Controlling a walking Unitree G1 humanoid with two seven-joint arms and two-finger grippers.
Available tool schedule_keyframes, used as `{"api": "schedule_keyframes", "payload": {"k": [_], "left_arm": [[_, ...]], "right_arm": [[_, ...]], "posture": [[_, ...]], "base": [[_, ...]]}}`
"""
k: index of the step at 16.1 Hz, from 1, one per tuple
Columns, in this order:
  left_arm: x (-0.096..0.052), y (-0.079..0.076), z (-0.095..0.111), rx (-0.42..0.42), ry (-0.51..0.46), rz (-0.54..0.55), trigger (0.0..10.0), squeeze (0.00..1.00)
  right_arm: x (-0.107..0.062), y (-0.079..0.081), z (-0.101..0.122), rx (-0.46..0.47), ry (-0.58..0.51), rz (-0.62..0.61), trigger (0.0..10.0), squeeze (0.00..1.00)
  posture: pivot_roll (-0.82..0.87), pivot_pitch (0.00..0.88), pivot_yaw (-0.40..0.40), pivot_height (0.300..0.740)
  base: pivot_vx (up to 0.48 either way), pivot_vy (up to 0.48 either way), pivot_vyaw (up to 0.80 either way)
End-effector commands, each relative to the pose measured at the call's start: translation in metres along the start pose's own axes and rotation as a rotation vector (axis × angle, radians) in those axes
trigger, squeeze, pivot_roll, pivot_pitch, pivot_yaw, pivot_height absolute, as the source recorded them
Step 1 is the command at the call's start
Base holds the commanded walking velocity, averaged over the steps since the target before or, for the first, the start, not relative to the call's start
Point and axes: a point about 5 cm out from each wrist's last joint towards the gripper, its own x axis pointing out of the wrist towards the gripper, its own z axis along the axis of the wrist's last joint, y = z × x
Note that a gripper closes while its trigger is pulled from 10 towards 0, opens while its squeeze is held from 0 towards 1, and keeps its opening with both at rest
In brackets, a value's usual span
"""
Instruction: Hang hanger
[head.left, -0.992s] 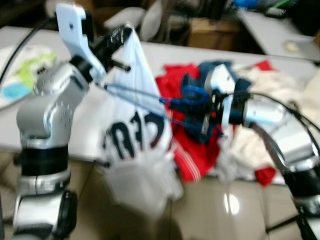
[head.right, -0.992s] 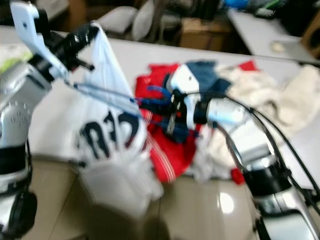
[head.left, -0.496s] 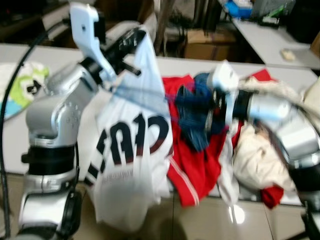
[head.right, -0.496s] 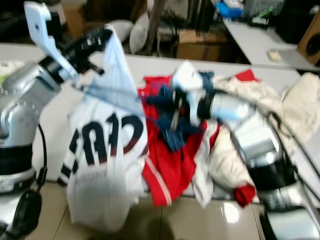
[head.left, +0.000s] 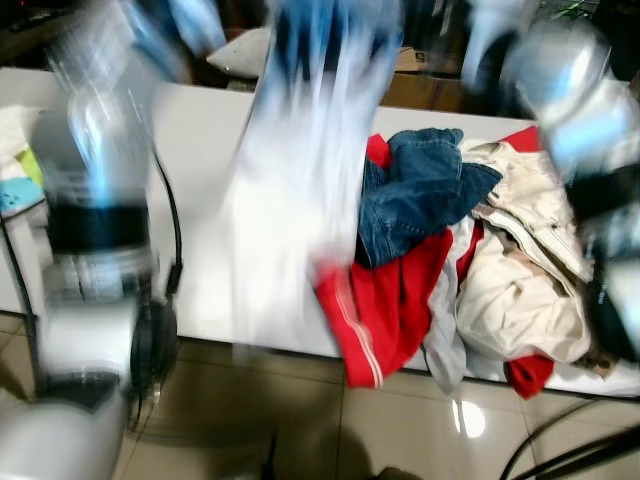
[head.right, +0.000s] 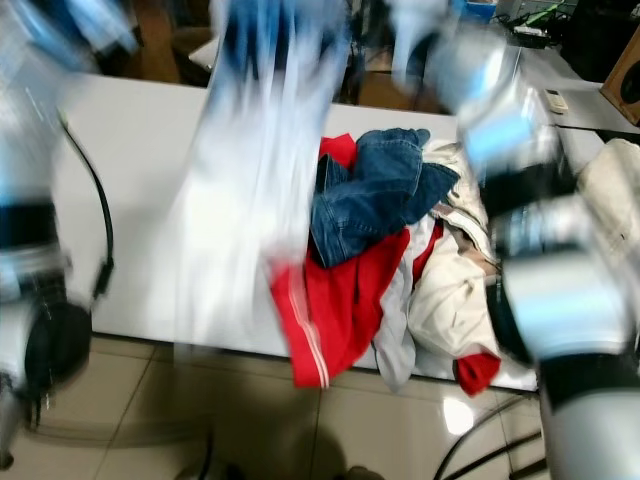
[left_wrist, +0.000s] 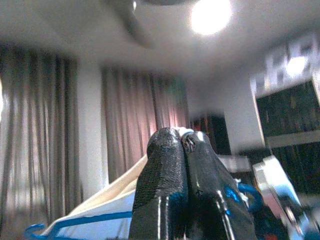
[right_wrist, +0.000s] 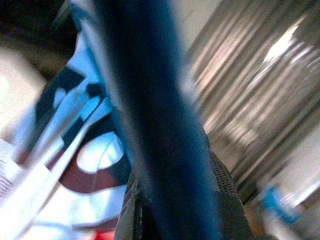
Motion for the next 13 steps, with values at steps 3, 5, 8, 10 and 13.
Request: {"api": "schedule_keyframes", "payload": {"k": [3,5,8,10,13], "left_arm": [[0.004,0.004,0.042,0.059,-0.189,-0.030,10.0,0.00],[-0.004,0.002,0.029,0.016,-0.161,-0.018,10.0,0.00],[-0.034,-0.013,-0.042,-0.012,0.136,0.009,10.0,0.00],[-0.068,-0.023,-0.090,-0.005,0.400,0.034,10.0,0.00],[-0.124,-0.025,-0.155,0.032,0.748,0.145,10.0,0.00]], "right_arm": [[0.002,-0.028,0.020,-0.025,-0.130,-0.145,10.0,0.00],[-0.001,0.005,0.002,-0.011,-0.136,0.011,10.0,0.00],[-0.038,0.081,-0.047,0.049,-0.105,0.337,10.0,0.00],[-0.070,0.114,-0.056,0.112,-0.120,0.507,10.0,0.00],[-0.129,0.139,-0.058,0.211,-0.081,0.775,10.0,0.00]], "posture": [[-0.07,0.000,-0.024,0.740],[-0.08,0.000,-0.015,0.740],[-0.08,0.000,0.001,0.740],[-0.09,0.000,0.011,0.740],[-0.10,0.000,0.020,0.740]], "base": [[0.000,0.000,0.00],[0.000,0.000,0.00],[0.000,0.000,0.00],[0.000,0.000,0.00],[0.000,0.000,0.00]]}}
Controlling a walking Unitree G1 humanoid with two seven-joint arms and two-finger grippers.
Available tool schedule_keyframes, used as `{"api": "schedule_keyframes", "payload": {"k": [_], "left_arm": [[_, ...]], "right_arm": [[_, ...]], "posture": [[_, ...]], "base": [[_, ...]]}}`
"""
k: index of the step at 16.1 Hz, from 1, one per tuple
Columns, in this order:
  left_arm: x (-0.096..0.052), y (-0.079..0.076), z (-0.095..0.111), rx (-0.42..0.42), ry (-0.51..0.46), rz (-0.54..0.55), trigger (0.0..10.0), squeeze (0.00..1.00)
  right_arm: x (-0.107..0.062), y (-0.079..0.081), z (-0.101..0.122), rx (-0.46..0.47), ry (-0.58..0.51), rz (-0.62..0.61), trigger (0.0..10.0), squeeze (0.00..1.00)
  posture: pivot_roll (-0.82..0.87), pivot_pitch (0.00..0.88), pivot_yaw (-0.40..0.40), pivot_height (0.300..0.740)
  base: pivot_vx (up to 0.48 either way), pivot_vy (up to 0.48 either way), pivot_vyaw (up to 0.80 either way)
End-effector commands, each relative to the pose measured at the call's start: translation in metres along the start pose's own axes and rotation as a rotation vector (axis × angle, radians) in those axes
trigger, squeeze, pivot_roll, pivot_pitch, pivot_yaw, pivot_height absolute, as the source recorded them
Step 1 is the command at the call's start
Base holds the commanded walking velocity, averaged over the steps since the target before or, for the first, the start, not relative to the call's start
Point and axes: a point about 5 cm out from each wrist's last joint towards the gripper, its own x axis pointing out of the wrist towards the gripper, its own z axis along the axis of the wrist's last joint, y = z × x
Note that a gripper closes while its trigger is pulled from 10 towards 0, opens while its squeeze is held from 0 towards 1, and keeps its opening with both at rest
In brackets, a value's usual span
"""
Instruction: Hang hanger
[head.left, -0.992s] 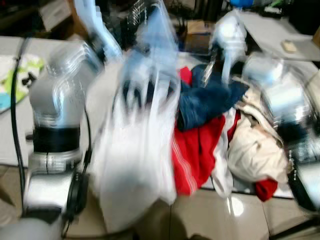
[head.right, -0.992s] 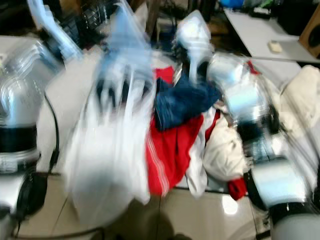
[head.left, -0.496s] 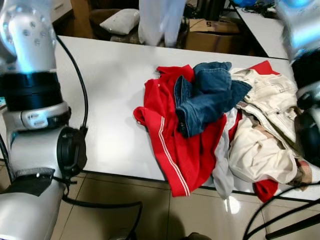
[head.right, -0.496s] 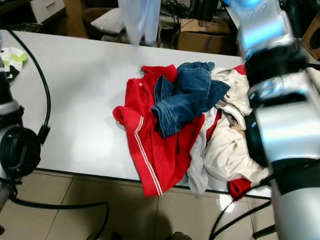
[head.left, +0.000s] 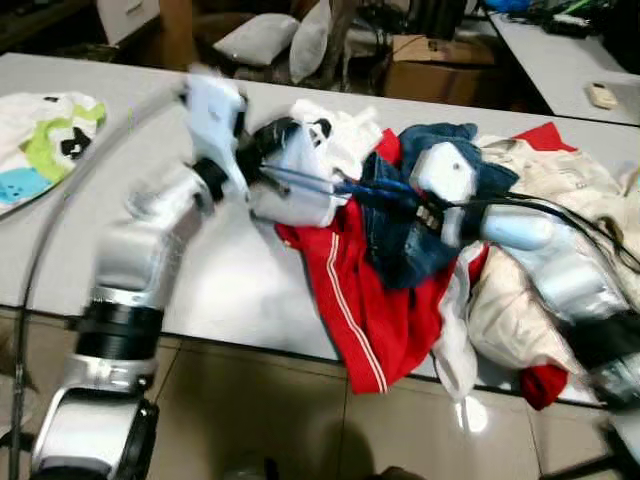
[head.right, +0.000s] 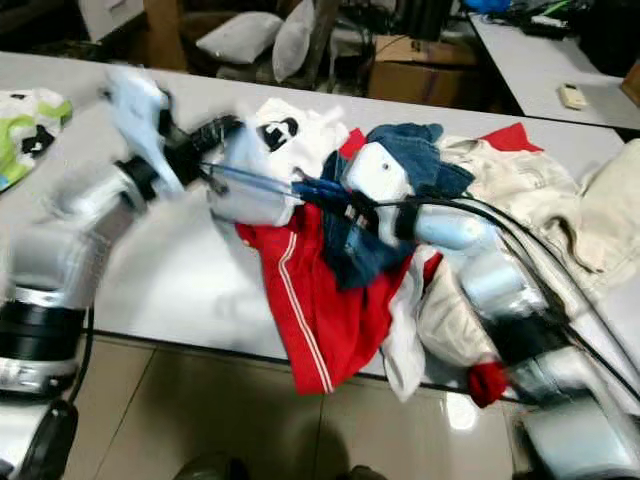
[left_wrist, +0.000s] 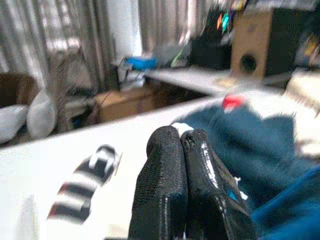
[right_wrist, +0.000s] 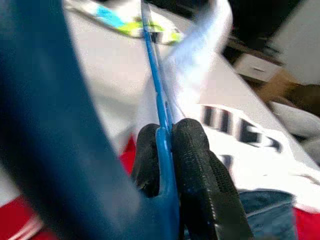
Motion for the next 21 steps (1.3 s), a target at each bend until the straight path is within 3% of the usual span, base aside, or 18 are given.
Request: {"api": "schedule_keyframes", "payload": {"k": [1,2,4,5,8,9,11,13,14,15,18,20,21], "left_arm": [[-0.002,0.007,-0.015,0.032,0.072,0.038,10.0,0.00],[-0.002,0.008,-0.016,0.029,0.080,0.038,10.0,0.00],[-0.007,0.022,-0.035,0.155,0.188,0.063,10.0,0.00],[-0.009,0.024,-0.039,0.168,0.205,0.070,10.0,0.00],[-0.019,0.024,-0.064,0.074,0.235,0.020,10.0,0.00],[-0.024,0.017,-0.072,0.025,0.231,-0.036,10.0,1.00],[-0.039,-0.009,-0.083,-0.052,0.205,-0.174,10.0,1.00],[-0.052,-0.032,-0.076,-0.113,0.159,-0.309,10.0,1.00],[-0.067,-0.042,-0.063,-0.132,0.126,-0.371,10.0,1.00],[-0.074,-0.043,-0.049,-0.164,0.077,-0.374,10.0,1.00],[-0.081,-0.048,-0.025,-0.205,-0.013,-0.411,10.0,1.00],[-0.078,-0.034,0.022,-0.189,-0.163,-0.378,10.0,1.00],[-0.074,-0.021,0.028,-0.151,-0.157,-0.296,10.0,1.00]], "right_arm": [[-0.011,0.010,0.009,0.052,-0.010,0.094,10.0,0.00],[-0.015,0.011,0.011,0.060,-0.008,0.106,10.0,0.00],[-0.051,0.011,0.016,0.064,0.097,0.184,10.0,0.00],[-0.057,0.011,0.020,0.062,0.112,0.194,10.0,0.00],[-0.077,-0.009,0.049,0.079,0.090,0.108,10.0,0.00],[-0.081,-0.017,0.056,0.078,0.064,0.060,10.0,0.00],[-0.096,-0.029,0.064,0.097,0.037,-0.051,10.0,0.00],[-0.103,-0.033,0.063,0.137,0.042,-0.146,10.0,0.00],[-0.107,-0.035,0.052,0.231,0.082,-0.297,10.0,0.00],[-0.104,-0.032,0.047,0.320,0.072,-0.399,10.0,0.00],[-0.093,-0.023,0.042,0.422,0.043,-0.499,10.0,0.00],[-0.077,-0.009,0.035,0.607,0.055,-0.669,10.0,0.00],[-0.074,-0.007,0.035,0.694,0.035,-0.746,10.0,0.00]], "posture": [[-0.10,0.000,0.025,0.740],[-0.10,0.000,0.027,0.740],[-0.11,0.000,0.046,0.740],[-0.11,0.000,0.054,0.740],[-0.13,0.000,0.082,0.740],[-0.13,0.000,0.089,0.740],[-0.14,0.000,0.089,0.740],[-0.13,0.000,0.080,0.740],[-0.12,0.000,0.062,0.740],[-0.11,0.000,0.058,0.740],[-0.11,0.000,0.059,0.740],[-0.11,0.000,0.063,0.740],[-0.12,0.000,0.070,0.740]], "base": [[0.000,0.000,0.00],[0.000,0.000,0.00],[0.000,0.000,0.00],[0.000,0.000,0.00],[0.000,0.000,0.00],[0.000,0.000,0.00],[0.000,0.000,0.00],[0.000,0.000,0.00],[0.000,0.000,0.00],[0.000,0.000,0.00],[0.000,0.000,0.00],[0.000,0.000,0.00],[0.000,0.000,0.00]]}}
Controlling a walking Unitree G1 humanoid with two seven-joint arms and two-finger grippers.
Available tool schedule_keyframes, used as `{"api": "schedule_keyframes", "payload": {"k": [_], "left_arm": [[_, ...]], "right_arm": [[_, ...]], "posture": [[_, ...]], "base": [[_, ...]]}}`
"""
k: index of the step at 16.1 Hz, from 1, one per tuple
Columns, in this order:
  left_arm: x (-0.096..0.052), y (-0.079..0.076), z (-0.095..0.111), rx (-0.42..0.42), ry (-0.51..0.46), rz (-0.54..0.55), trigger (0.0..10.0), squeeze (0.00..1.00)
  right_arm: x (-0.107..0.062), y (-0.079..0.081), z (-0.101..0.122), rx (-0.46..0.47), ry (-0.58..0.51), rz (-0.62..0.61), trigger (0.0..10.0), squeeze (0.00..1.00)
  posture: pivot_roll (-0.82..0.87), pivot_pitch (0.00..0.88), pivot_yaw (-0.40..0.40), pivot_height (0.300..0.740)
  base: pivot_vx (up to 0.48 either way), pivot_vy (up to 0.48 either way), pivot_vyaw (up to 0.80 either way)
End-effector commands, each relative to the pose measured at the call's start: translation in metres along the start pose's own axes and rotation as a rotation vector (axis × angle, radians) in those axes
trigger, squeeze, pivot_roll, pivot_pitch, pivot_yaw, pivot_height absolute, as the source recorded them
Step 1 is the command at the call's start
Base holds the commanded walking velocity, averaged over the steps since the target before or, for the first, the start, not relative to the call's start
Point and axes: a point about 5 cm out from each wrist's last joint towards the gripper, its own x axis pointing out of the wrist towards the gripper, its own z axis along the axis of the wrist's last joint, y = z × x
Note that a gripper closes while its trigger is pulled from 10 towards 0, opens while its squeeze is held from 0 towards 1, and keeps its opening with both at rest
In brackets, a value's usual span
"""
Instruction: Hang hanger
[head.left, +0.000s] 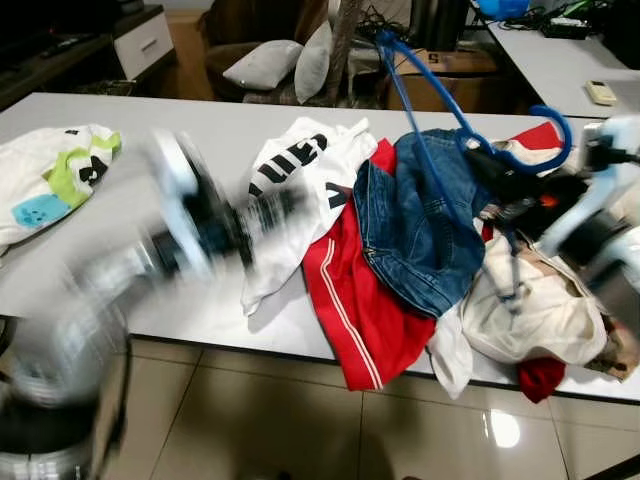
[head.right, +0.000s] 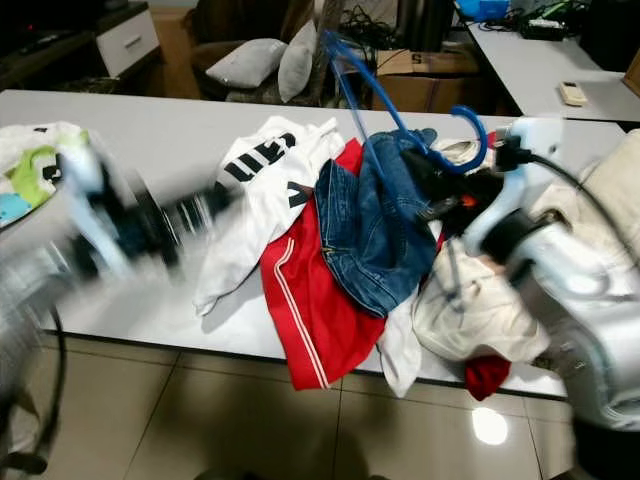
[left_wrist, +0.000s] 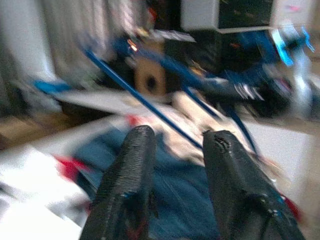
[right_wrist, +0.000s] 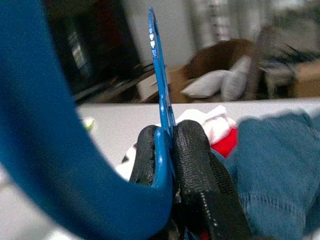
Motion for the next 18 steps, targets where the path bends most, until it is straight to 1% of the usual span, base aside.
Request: {"api": "schedule_keyframes", "payload": {"k": [1,2,3,4,5,6,7,8,9,10,15,17,18], "left_arm": [[-0.003,0.018,-0.006,0.045,0.075,0.171,10.0,1.00],[-0.002,0.020,-0.007,0.051,0.066,0.193,10.0,1.00],[0.001,0.022,-0.012,0.137,0.043,0.251,10.0,0.71],[0.003,0.027,-0.027,0.141,0.077,0.376,10.0,0.32],[0.004,0.027,-0.038,0.118,0.111,0.430,10.0,0.26],[0.005,0.025,-0.049,0.104,0.162,0.443,10.0,0.13],[0.008,0.021,-0.060,0.132,0.215,0.417,10.0,0.11],[0.010,0.019,-0.069,0.168,0.259,0.417,10.0,0.11],[0.010,0.021,-0.076,0.137,0.268,0.468,10.0,0.11],[0.010,0.022,-0.081,0.126,0.265,0.512,10.0,0.11],[0.006,0.022,-0.080,0.147,0.258,0.561,10.0,0.11],[0.003,0.021,-0.080,0.136,0.258,0.590,10.0,0.11],[0.004,0.020,-0.081,0.124,0.258,0.590,10.0,0.11]], "right_arm": [[-0.002,0.000,0.002,0.045,0.013,-0.110,10.0,0.00],[-0.002,0.001,0.001,0.053,0.016,-0.135,10.0,0.00],[-0.001,0.004,-0.002,0.069,0.002,-0.179,10.0,0.00],[-0.001,0.016,-0.008,0.100,-0.008,-0.198,10.0,0.00],[-0.001,0.026,-0.012,0.120,-0.009,-0.204,10.0,0.00],[-0.001,0.035,-0.015,0.140,-0.002,-0.186,10.0,0.00],[0.000,0.046,-0.021,0.174,0.027,-0.157,10.0,0.00],[0.001,0.054,-0.026,0.164,0.057,-0.140,10.0,0.00],[0.002,0.058,-0.029,0.141,0.070,-0.126,10.0,0.00],[0.003,0.059,-0.033,0.117,0.082,-0.131,10.0,0.00],[0.007,0.059,-0.034,0.109,0.076,-0.118,10.0,0.00],[0.008,0.062,-0.037,0.091,0.080,-0.097,10.0,0.00],[0.008,0.061,-0.039,0.073,0.087,-0.097,10.0,0.00]], "posture": [[-0.12,0.000,0.081,0.740],[-0.12,0.000,0.081,0.740],[-0.13,0.000,0.086,0.740],[-0.14,0.000,0.095,0.740],[-0.14,0.000,0.096,0.740],[-0.14,0.000,0.100,0.740],[-0.15,0.000,0.101,0.740],[-0.15,0.000,0.101,0.740],[-0.14,0.000,0.095,0.740],[-0.13,0.000,0.080,0.740],[-0.09,0.000,0.038,0.740],[-0.08,0.000,0.038,0.740],[-0.08,0.000,0.037,0.740]], "base": [[0.000,0.000,0.00],[0.000,0.000,0.00],[0.000,0.000,0.00],[0.000,0.000,0.00],[0.000,0.000,0.00],[0.000,0.247,0.00],[0.000,0.364,0.00],[0.000,0.375,0.00],[0.000,0.379,0.00],[0.000,0.424,0.00],[0.000,0.428,0.00],[0.000,0.428,0.00],[0.000,0.431,0.00]]}}
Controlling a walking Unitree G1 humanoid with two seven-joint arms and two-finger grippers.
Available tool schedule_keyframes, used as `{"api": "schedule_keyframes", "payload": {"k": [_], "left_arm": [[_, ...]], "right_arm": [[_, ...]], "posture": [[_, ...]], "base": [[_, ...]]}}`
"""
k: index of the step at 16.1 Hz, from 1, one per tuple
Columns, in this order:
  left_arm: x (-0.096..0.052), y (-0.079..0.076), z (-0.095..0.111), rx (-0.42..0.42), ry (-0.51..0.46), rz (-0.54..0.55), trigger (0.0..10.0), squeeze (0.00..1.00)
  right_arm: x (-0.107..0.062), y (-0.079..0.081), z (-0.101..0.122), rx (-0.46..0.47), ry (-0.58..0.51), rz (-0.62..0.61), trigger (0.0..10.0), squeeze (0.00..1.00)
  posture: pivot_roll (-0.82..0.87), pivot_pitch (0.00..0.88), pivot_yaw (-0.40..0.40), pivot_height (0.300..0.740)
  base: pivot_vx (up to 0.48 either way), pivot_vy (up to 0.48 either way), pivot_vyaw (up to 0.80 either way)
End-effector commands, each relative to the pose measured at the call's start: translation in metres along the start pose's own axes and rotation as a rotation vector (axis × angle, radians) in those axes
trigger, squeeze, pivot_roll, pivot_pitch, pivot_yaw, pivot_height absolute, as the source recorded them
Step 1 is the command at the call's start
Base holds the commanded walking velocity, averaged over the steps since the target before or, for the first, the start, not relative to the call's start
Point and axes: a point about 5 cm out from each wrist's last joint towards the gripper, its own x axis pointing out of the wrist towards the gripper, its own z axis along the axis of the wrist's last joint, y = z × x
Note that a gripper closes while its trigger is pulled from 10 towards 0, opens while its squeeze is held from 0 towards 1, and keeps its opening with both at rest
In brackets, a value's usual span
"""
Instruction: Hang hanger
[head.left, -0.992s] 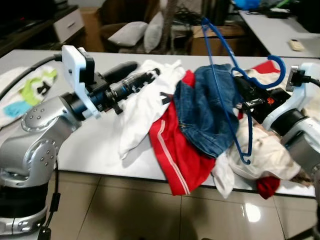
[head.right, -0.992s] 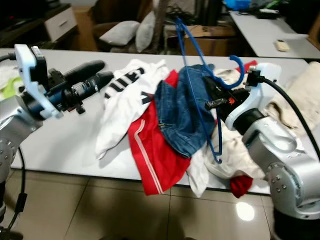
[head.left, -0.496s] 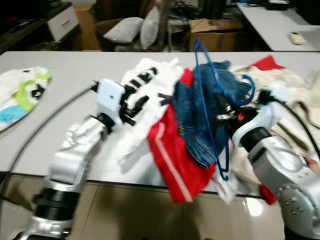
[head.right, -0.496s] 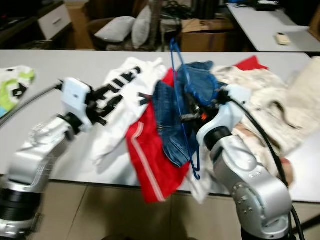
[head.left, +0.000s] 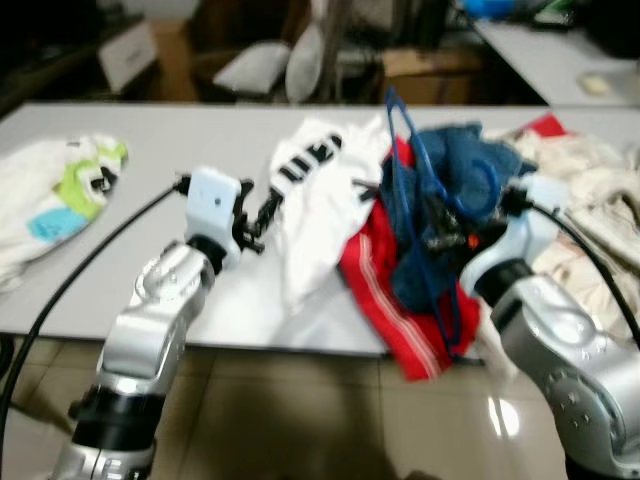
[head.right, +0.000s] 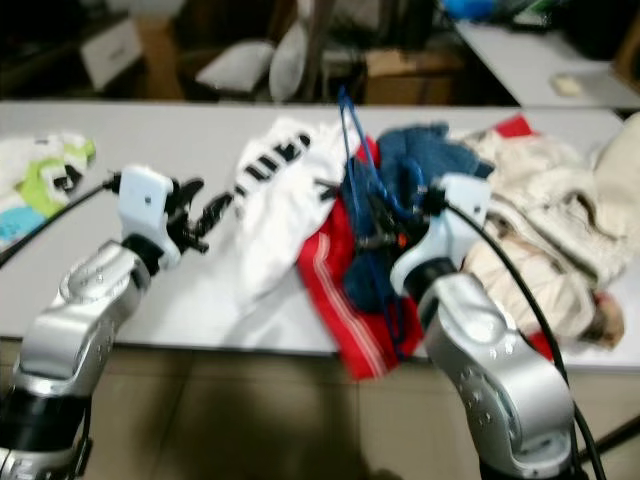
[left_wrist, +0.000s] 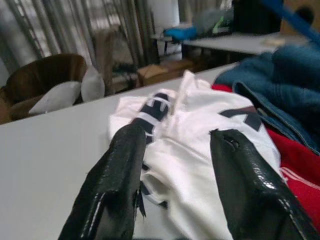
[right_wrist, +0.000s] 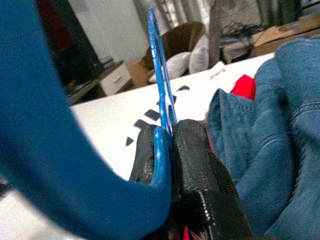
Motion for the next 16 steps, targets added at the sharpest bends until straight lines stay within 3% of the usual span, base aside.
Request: {"api": "schedule_keyframes", "payload": {"k": [1,8,16], "left_arm": [[-0.003,0.006,-0.003,0.002,0.025,0.036,10.0,0.11],[-0.001,-0.001,-0.011,0.017,0.045,0.033,10.0,0.11],[-0.008,0.000,-0.022,0.023,0.076,0.077,10.0,0.11]], "right_arm": [[0.002,0.008,0.002,-0.007,-0.011,0.044,10.0,0.00],[0.002,0.003,-0.007,-0.023,-0.003,0.010,10.0,0.00],[-0.004,-0.012,-0.046,-0.044,0.100,-0.068,10.0,0.00]], "posture": [[-0.08,0.000,0.036,0.740],[-0.09,0.000,0.028,0.740],[-0.08,0.000,0.010,0.740]], "base": [[0.000,0.431,0.00],[0.000,0.432,0.00],[0.000,0.433,0.00]]}}
